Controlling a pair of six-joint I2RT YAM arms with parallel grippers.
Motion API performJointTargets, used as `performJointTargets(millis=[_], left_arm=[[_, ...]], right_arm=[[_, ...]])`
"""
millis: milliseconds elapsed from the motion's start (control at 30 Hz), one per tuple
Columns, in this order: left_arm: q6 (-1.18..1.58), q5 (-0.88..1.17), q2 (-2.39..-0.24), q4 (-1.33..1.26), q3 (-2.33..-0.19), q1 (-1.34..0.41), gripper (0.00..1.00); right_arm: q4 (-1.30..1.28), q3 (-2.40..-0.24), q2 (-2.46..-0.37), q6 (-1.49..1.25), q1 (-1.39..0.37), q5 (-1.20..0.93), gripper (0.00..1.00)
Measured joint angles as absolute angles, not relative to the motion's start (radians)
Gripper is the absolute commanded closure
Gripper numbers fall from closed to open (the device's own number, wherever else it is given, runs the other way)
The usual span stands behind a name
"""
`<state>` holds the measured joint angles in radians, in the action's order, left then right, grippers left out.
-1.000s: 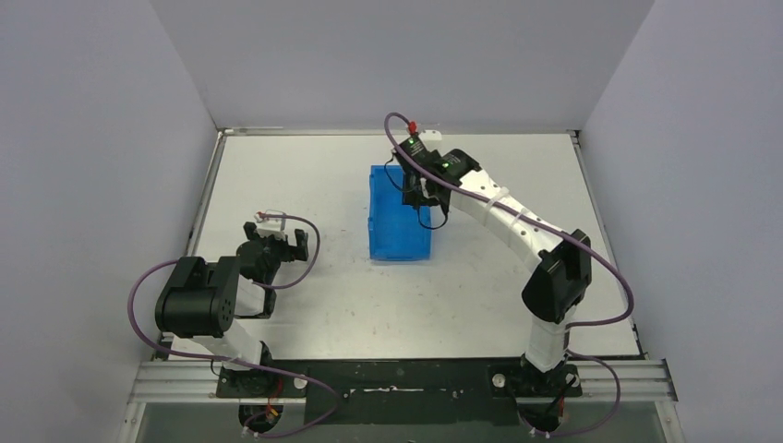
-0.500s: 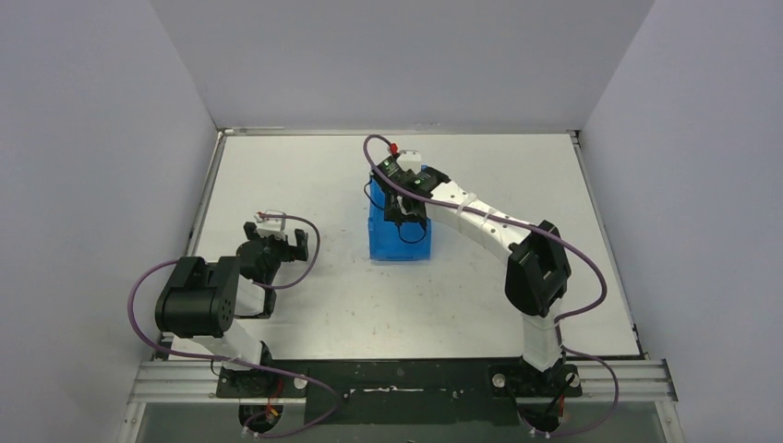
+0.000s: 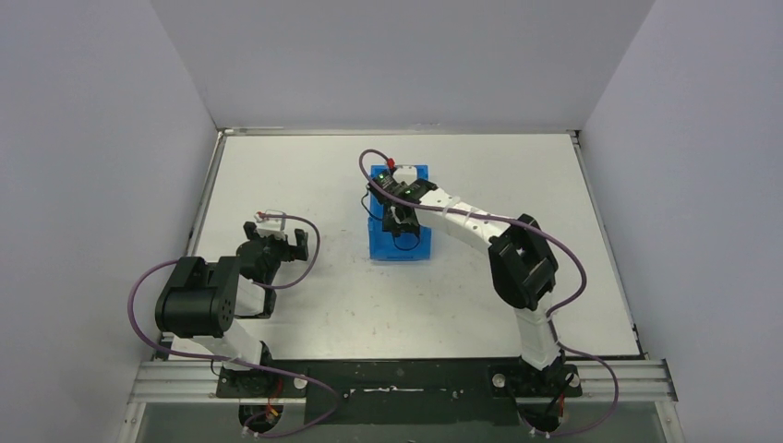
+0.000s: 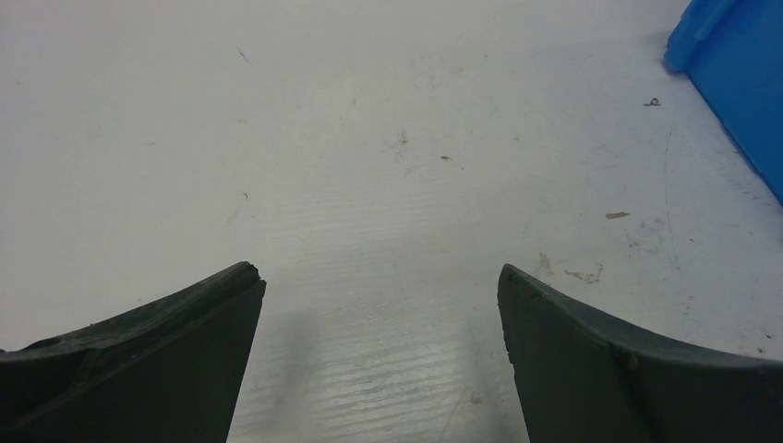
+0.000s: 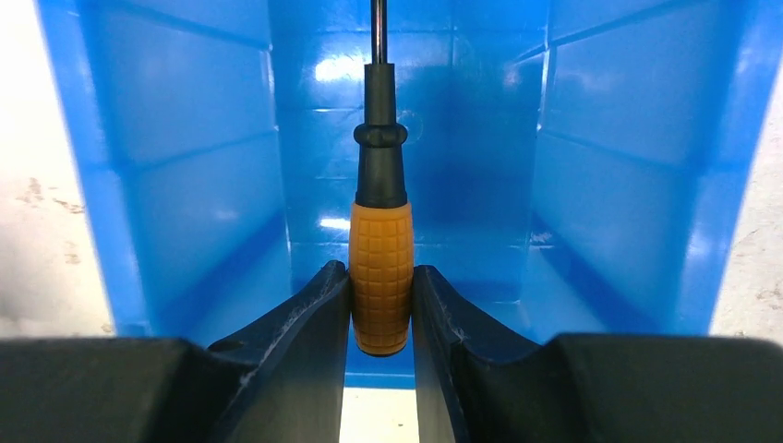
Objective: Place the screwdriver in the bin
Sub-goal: Place the screwdriver in the bin.
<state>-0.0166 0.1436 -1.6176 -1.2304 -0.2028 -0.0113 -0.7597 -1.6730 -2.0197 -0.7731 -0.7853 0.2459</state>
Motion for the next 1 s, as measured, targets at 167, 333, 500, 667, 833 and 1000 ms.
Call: performJointTargets(millis=[167, 333, 500, 667, 833, 1000], left_arm=[[-0.016, 0.144, -1.618, -1.23, -0.203, -0.011, 0.03], [-0.016, 0.144, -1.618, -1.23, -0.203, -0.011, 0.03], [-0.016, 0.144, -1.618, -1.23, -0.203, -0.011, 0.03], [-0.016, 0.144, -1.618, -1.23, -0.203, -0.011, 0.03], [-0.016, 0.144, -1.618, -1.23, -0.203, -0.011, 0.03], [-0.016, 0.144, -1.618, -1.23, -0.203, -0.011, 0.03]], right_arm=[[-0.733, -1.633, -2.045, -0.776, -0.785, 0.245, 1.0], [-0.718, -1.617, -2.075, -0.778, -0.785, 0.242, 0.99], [-0.702, -1.608, -2.078, -0.78, -0.784, 0.235, 0.95], [-0.693, -1.606, -2.078, -0.78, -0.785, 0.235, 0.77], [-0.692, -1.603, -2.078, -0.78, -0.784, 0.234, 0.61], [-0.69, -1.603, -2.078, -0.78, -0.784, 0.234, 0.59]])
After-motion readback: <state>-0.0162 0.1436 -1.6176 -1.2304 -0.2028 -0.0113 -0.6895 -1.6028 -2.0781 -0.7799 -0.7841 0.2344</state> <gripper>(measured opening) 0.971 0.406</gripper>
